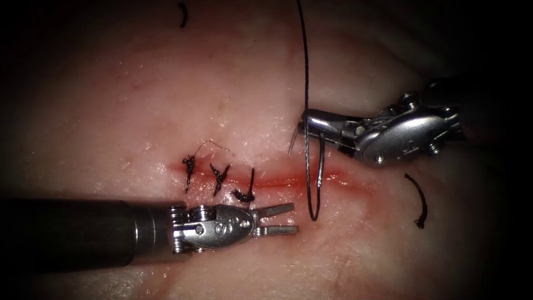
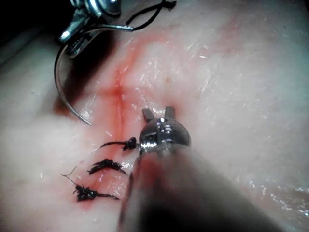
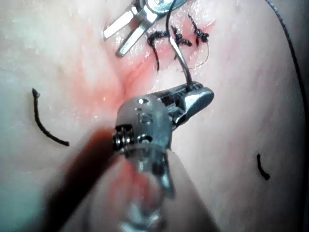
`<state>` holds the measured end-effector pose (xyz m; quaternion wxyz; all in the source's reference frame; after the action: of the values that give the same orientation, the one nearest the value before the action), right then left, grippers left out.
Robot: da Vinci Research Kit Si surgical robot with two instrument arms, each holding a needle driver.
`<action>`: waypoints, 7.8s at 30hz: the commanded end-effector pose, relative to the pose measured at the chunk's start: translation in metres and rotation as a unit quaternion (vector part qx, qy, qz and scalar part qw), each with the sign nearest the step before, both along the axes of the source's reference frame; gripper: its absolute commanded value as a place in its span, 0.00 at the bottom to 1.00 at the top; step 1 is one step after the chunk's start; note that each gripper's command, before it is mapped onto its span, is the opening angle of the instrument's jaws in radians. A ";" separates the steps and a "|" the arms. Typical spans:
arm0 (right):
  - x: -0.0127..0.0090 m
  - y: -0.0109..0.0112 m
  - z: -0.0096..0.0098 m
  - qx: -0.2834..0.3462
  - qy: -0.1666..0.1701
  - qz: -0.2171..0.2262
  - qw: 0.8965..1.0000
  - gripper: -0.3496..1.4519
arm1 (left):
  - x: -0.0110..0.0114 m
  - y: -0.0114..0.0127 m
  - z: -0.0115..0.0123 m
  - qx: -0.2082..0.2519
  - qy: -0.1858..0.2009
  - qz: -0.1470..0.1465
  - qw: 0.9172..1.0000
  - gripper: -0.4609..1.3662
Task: Wound Closure
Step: Throw the needle through the skin on top of the incision, then use the left gripper to extract the needle from the incision
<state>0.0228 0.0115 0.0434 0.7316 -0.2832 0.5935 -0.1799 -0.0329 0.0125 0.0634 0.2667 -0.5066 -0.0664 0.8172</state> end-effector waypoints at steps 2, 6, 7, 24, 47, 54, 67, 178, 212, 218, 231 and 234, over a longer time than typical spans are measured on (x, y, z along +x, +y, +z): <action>0.0001 -0.0004 0.0003 -0.001 -0.013 -0.001 1.000 0.00 | 0.0001 0.0000 -0.0001 0.000 -0.002 0.003 1.000 0.29; 0.0000 -0.0015 0.0010 -0.006 -0.016 -0.003 1.000 0.00 | 0.0003 -0.0001 -0.0001 0.000 -0.003 0.004 1.000 0.29; 0.0000 -0.0018 0.0011 -0.007 -0.017 -0.004 1.000 0.00 | 0.0004 -0.0001 -0.0001 0.000 -0.003 0.004 1.000 0.29; 0.0002 -0.0065 0.0070 0.057 -0.014 0.013 0.998 0.00 | 0.0006 0.0008 0.0010 0.003 -0.007 0.008 1.000 0.20; 0.0014 -0.0008 -0.0002 0.072 0.005 0.017 0.997 0.00 | 0.0028 -0.0012 0.0064 -0.003 0.034 -0.006 0.999 0.12; 0.0017 0.0006 -0.0009 0.075 0.017 0.026 0.997 0.00 | 0.0029 -0.0021 0.0067 -0.003 0.039 -0.006 0.999 0.06; 0.0032 0.0018 -0.0005 0.190 0.034 0.045 0.980 0.00 | 0.0028 -0.0021 0.0062 -0.002 0.040 -0.007 0.999 0.07; -0.0034 0.0042 0.0058 0.691 0.144 0.146 0.693 0.75 | 0.0032 -0.0005 0.0024 -0.150 0.075 0.055 0.984 0.55; -0.0055 -0.0004 0.0035 0.440 0.155 0.110 0.878 0.58 | 0.0015 0.0032 -0.0002 0.019 -0.119 0.046 0.992 0.06; -0.0048 -0.0014 0.0000 0.478 0.100 0.078 0.869 0.58 | 0.0017 0.0038 -0.0014 0.153 -0.197 0.035 0.968 0.06; -0.0037 -0.0065 -0.0006 0.519 -0.006 0.044 0.854 0.43 | 0.0034 0.0067 -0.0030 0.321 -0.272 0.023 0.907 0.06; -0.0038 -0.0070 0.0003 0.520 -0.021 0.045 0.853 0.43 | 0.0037 0.0069 -0.0034 0.338 -0.278 0.020 0.899 0.06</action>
<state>0.0188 0.0041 0.0442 0.7962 0.1180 0.5655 0.1801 -0.0290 0.0193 0.0597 0.3853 -0.5856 -0.4207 0.5758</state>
